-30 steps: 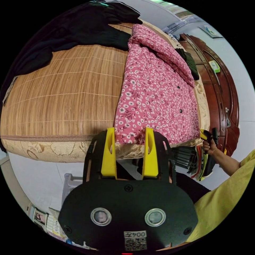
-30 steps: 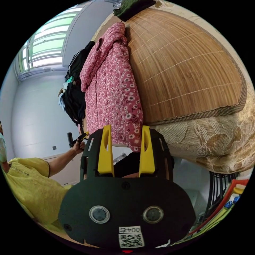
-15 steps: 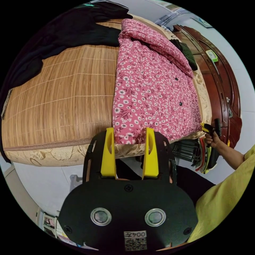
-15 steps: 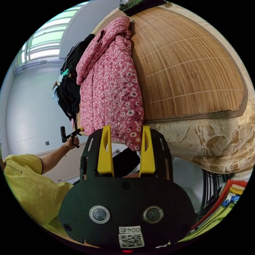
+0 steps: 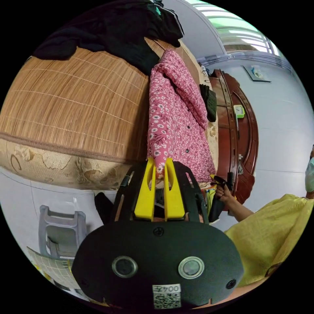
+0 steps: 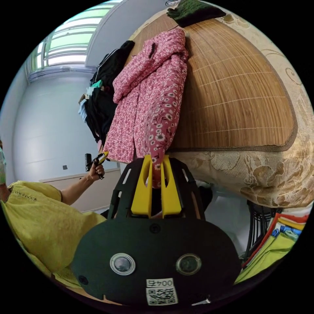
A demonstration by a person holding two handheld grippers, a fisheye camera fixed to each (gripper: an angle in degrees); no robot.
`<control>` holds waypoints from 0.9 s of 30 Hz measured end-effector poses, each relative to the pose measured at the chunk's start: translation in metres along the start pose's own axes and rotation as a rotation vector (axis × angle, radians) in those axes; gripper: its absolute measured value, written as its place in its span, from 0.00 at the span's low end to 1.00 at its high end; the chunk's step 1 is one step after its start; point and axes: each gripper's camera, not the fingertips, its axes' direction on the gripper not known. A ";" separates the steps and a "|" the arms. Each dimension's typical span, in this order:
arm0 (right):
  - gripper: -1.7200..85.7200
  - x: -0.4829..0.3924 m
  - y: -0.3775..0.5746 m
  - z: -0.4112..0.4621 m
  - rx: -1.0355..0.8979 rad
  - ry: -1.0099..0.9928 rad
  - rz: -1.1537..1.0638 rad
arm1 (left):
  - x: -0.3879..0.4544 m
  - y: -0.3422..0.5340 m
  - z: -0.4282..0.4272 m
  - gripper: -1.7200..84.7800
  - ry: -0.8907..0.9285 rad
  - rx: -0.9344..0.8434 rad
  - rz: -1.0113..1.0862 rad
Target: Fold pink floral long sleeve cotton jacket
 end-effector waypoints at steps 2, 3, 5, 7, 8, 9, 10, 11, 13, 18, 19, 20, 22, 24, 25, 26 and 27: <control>0.07 -0.002 0.004 -0.007 -0.007 -0.016 0.011 | -0.007 0.009 -0.005 0.06 0.001 -0.014 -0.010; 0.07 -0.002 0.007 -0.012 -0.013 -0.034 0.030 | -0.014 0.015 -0.009 0.06 0.022 -0.017 -0.034; 0.07 -0.004 0.008 -0.022 -0.019 -0.077 0.060 | -0.022 0.019 -0.016 0.06 0.074 -0.023 -0.084; 0.07 -0.013 -0.002 -0.038 -0.026 -0.119 0.074 | -0.024 0.017 -0.024 0.06 0.129 -0.023 -0.116; 0.07 -0.017 -0.007 -0.042 -0.026 -0.123 0.069 | -0.020 0.010 -0.030 0.06 0.170 -0.022 -0.119; 0.07 -0.025 -0.019 -0.053 -0.019 -0.134 0.059 | -0.014 0.000 -0.035 0.07 0.200 -0.017 -0.104; 0.07 -0.033 -0.034 -0.063 -0.017 -0.146 0.053 | -0.011 -0.006 -0.038 0.07 0.213 -0.015 -0.098; 0.07 -0.037 -0.042 -0.068 -0.017 -0.149 0.050 | -0.005 -0.020 -0.043 0.07 0.245 -0.008 -0.092; 0.07 -0.050 -0.080 -0.087 -0.011 -0.167 0.059 | 0.000 -0.044 -0.050 0.07 0.293 0.000 -0.111; 0.08 -0.058 -0.166 -0.117 0.029 -0.279 0.136 | -0.001 -0.125 -0.054 0.07 0.432 0.069 -0.256; 0.08 -0.057 -0.188 -0.122 0.052 -0.302 0.156 | 0.000 -0.136 -0.053 0.07 0.436 0.077 -0.261; 0.08 -0.056 -0.200 -0.125 0.064 -0.309 0.162 | 0.001 -0.157 -0.052 0.07 0.431 0.090 -0.262; 0.07 -0.052 -0.247 -0.131 0.100 -0.317 0.175 | 0.004 -0.188 -0.049 0.08 0.417 0.103 -0.246; 0.08 -0.042 -0.282 -0.132 0.137 -0.325 0.207 | 0.001 -0.230 -0.039 0.08 0.402 0.114 -0.230; 0.08 -0.034 -0.306 -0.130 0.154 -0.331 0.226 | -0.001 -0.240 -0.034 0.08 0.404 0.115 -0.234; 0.08 -0.030 -0.317 -0.127 0.160 -0.333 0.236 | -0.008 -0.259 -0.023 0.08 0.412 0.115 -0.246; 0.08 -0.022 -0.341 -0.121 0.173 -0.335 0.258 | -0.015 -0.277 -0.012 0.08 0.406 0.116 -0.259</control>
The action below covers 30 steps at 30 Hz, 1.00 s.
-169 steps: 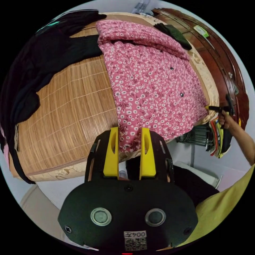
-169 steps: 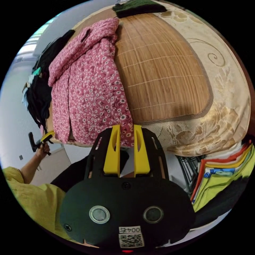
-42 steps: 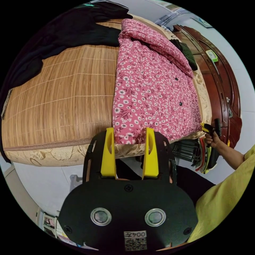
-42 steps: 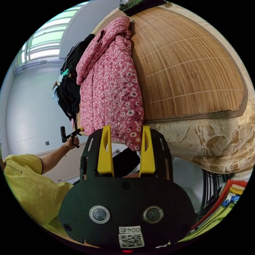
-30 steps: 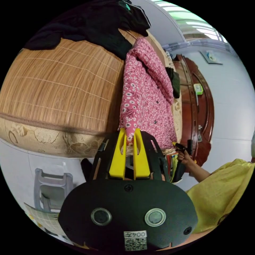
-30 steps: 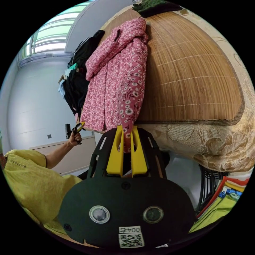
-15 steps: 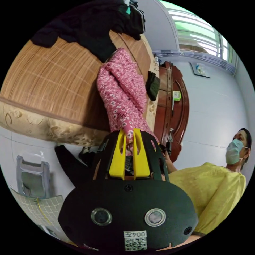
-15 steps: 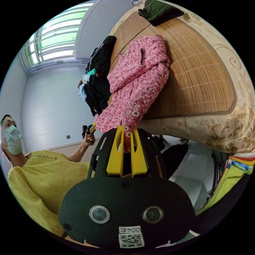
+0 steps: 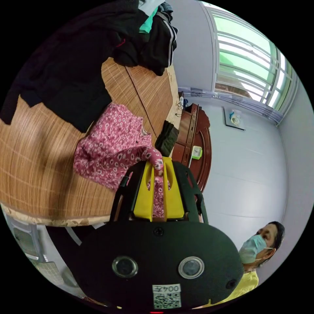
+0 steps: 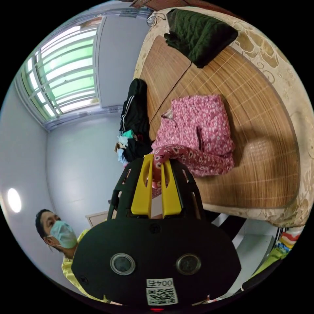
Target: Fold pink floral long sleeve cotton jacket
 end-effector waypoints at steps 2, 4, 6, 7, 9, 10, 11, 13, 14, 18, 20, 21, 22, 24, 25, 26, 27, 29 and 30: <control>0.08 0.009 -0.035 0.016 0.018 0.002 0.026 | -0.013 -0.027 0.018 0.08 -0.022 0.008 -0.022; 0.08 0.027 -0.078 0.039 0.053 0.004 0.077 | -0.029 -0.050 0.035 0.09 -0.033 0.022 -0.046; 0.08 0.043 -0.104 0.055 0.080 0.002 0.129 | -0.053 -0.073 0.057 0.09 -0.008 0.039 -0.075; 0.08 0.054 -0.117 0.066 0.111 0.001 0.170 | -0.059 -0.077 0.063 0.09 0.011 0.036 -0.078; 0.09 0.066 -0.132 0.081 0.142 -0.001 0.210 | -0.083 -0.089 0.081 0.10 0.074 0.051 -0.101; 0.10 0.071 -0.139 0.091 0.163 -0.007 0.224 | -0.087 -0.090 0.084 0.10 0.083 0.062 -0.103; 0.11 0.071 -0.142 0.095 0.173 -0.017 0.221 | -0.093 -0.091 0.090 0.10 0.121 0.084 -0.096; 0.13 0.069 -0.151 0.104 0.217 -0.060 0.183 | -0.099 -0.090 0.094 0.10 0.206 0.140 -0.072; 0.13 0.067 -0.152 0.103 0.245 -0.058 0.176 | -0.100 -0.086 0.093 0.10 0.217 0.195 -0.070; 0.13 0.011 -0.148 0.096 0.337 0.151 -0.050 | -0.061 -0.068 0.081 0.11 0.070 0.310 0.135; 0.15 -0.027 -0.139 0.110 0.287 0.294 -0.192 | -0.019 -0.056 0.094 0.13 -0.119 0.243 0.320; 0.16 -0.047 -0.129 0.122 0.252 0.389 -0.259 | 0.006 -0.042 0.109 0.14 -0.241 0.207 0.428; 0.17 -0.062 -0.118 0.136 0.222 0.499 -0.323 | 0.018 -0.034 0.117 0.15 -0.307 0.192 0.486; 0.18 -0.082 -0.101 0.161 0.188 0.675 -0.432 | 0.061 0.009 0.156 0.18 -0.567 0.159 0.757; 0.18 -0.093 -0.090 0.179 0.165 0.763 -0.515 | 0.069 0.021 0.167 0.18 -0.606 0.155 0.829; 0.18 -0.098 -0.086 0.188 0.148 0.801 -0.555 | 0.083 0.042 0.189 0.18 -0.669 0.132 0.964; 0.19 -0.106 -0.082 0.206 0.105 0.878 -0.617 | 0.093 0.057 0.213 0.19 -0.714 0.088 1.066; 0.20 -0.113 -0.085 0.228 0.064 0.942 -0.650 | 0.103 0.068 0.248 0.19 -0.733 0.008 1.157; 0.21 -0.115 -0.091 0.235 0.055 0.933 -0.632 | 0.109 0.069 0.270 0.20 -0.737 -0.039 1.194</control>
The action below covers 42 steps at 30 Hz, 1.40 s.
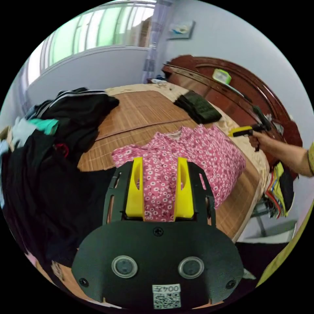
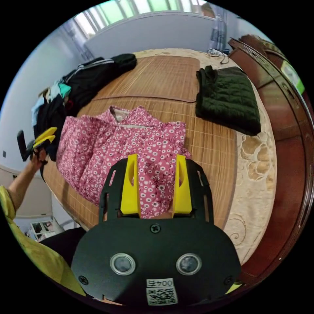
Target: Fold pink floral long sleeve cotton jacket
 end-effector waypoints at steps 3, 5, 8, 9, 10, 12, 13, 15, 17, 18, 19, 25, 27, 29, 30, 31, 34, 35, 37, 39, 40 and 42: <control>0.23 0.006 -0.017 0.011 -0.010 -0.099 0.118 | 0.019 -0.034 0.037 0.22 0.041 -0.086 0.042; 0.24 0.006 -0.024 0.019 -0.031 -0.111 0.160 | 0.025 -0.051 0.059 0.24 0.044 -0.150 0.045; 0.24 -0.006 -0.035 0.028 -0.062 -0.104 0.167 | 0.027 -0.072 0.085 0.25 0.041 -0.215 0.016; 0.24 -0.012 -0.039 0.030 -0.078 -0.101 0.163 | 0.028 -0.077 0.096 0.24 0.051 -0.247 0.004; 0.23 -0.019 -0.044 0.033 -0.099 -0.102 0.160 | 0.029 -0.078 0.102 0.24 0.054 -0.267 0.002; 0.21 -0.028 -0.050 0.037 -0.130 -0.072 0.151 | 0.036 -0.078 0.126 0.23 0.032 -0.341 0.018; 0.18 -0.035 -0.053 0.038 -0.142 -0.039 0.136 | 0.039 -0.078 0.132 0.22 0.029 -0.359 0.023; 0.13 -0.045 -0.057 0.037 -0.151 -0.007 0.117 | 0.049 -0.078 0.145 0.18 0.023 -0.390 0.047; 0.09 -0.055 -0.057 0.031 -0.126 -0.008 0.099 | 0.057 -0.079 0.144 0.11 0.027 -0.373 0.054; 0.07 -0.063 -0.056 0.025 -0.107 0.018 0.085 | 0.060 -0.079 0.140 0.09 0.022 -0.348 0.038; 0.07 -0.072 -0.053 0.018 -0.080 0.051 0.063 | 0.061 -0.078 0.137 0.08 0.017 -0.332 0.033; 0.06 -0.090 -0.033 -0.025 0.067 0.207 0.059 | 0.066 -0.072 0.065 0.05 -0.064 -0.082 -0.087; 0.06 -0.084 -0.031 -0.028 0.084 0.234 0.087 | 0.064 -0.073 0.044 0.05 -0.118 -0.018 -0.113; 0.06 -0.075 -0.032 -0.025 0.087 0.215 0.127 | 0.062 -0.077 0.048 0.05 -0.157 -0.033 -0.103; 0.06 -0.072 -0.034 -0.021 0.087 0.214 0.144 | 0.060 -0.079 0.054 0.05 -0.173 -0.040 -0.108; 0.06 -0.070 -0.036 -0.016 0.088 0.227 0.149 | 0.060 -0.081 0.057 0.05 -0.181 -0.041 -0.111; 0.06 -0.070 -0.042 0.005 0.047 0.274 0.143 | 0.063 -0.086 0.079 0.05 -0.261 -0.083 -0.098; 0.06 -0.070 -0.043 0.010 0.036 0.287 0.140 | 0.066 -0.086 0.092 0.05 -0.300 -0.115 -0.074; 0.07 -0.068 -0.043 0.027 -0.001 0.306 0.141 | 0.072 -0.082 0.112 0.05 -0.357 -0.161 -0.035; 0.07 -0.066 -0.043 0.037 -0.031 0.304 0.142 | 0.075 -0.072 0.135 0.05 -0.394 -0.206 -0.009; 0.07 -0.066 -0.042 0.044 -0.050 0.298 0.135 | 0.075 -0.069 0.140 0.05 -0.394 -0.210 -0.011; 0.08 -0.068 -0.042 0.050 -0.078 0.311 0.112 | 0.073 -0.063 0.149 0.06 -0.414 -0.202 -0.022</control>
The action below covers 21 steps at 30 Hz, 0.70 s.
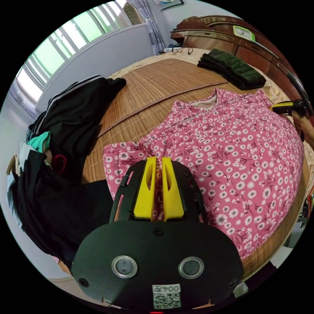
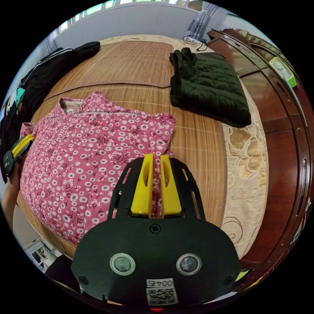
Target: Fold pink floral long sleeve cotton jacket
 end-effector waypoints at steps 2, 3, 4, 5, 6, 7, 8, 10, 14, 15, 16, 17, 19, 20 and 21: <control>0.08 0.006 0.001 -0.004 -0.007 -0.013 0.009 | 0.000 0.000 0.004 0.07 -0.023 -0.001 0.010; 0.09 0.017 0.002 -0.012 -0.007 -0.055 0.034 | -0.004 -0.001 0.006 0.08 -0.018 -0.008 0.013; 0.10 0.032 0.007 -0.024 0.015 -0.103 0.084 | -0.007 -0.002 0.006 0.09 -0.007 -0.012 0.010; 0.11 0.040 0.011 -0.031 0.028 -0.125 0.112 | -0.018 -0.003 0.006 0.10 0.036 -0.024 -0.001; 0.12 0.054 0.021 -0.046 0.062 -0.161 0.162 | -0.034 -0.005 0.006 0.10 0.101 -0.038 -0.042; 0.13 0.065 0.033 -0.062 0.101 -0.169 0.201 | -0.044 -0.005 0.006 0.11 0.142 -0.044 -0.067; 0.13 0.069 0.040 -0.069 0.113 -0.165 0.216 | -0.064 -0.005 0.003 0.11 0.226 -0.043 -0.116; 0.12 0.081 0.065 -0.092 0.132 -0.165 0.245 | -0.096 -0.002 -0.006 0.12 0.331 0.005 -0.211; 0.13 0.095 0.111 -0.113 0.149 -0.326 0.282 | -0.171 0.019 -0.041 0.14 0.565 0.180 -0.391; 0.13 0.096 0.127 -0.115 0.141 -0.381 0.289 | -0.187 0.029 -0.052 0.14 0.608 0.213 -0.411; 0.13 0.094 0.144 -0.115 0.125 -0.404 0.281 | -0.194 0.035 -0.058 0.14 0.619 0.223 -0.409; 0.13 0.092 0.152 -0.115 0.117 -0.409 0.271 | -0.203 0.050 -0.068 0.14 0.635 0.229 -0.385; 0.14 0.085 0.184 -0.112 0.076 -0.408 0.225 | -0.209 0.077 -0.077 0.14 0.663 0.197 -0.324; 0.14 0.083 0.192 -0.110 0.063 -0.403 0.215 | -0.207 0.098 -0.081 0.14 0.667 0.151 -0.263; 0.14 0.080 0.207 -0.106 0.036 -0.394 0.194 | -0.198 0.122 -0.085 0.15 0.640 0.099 -0.191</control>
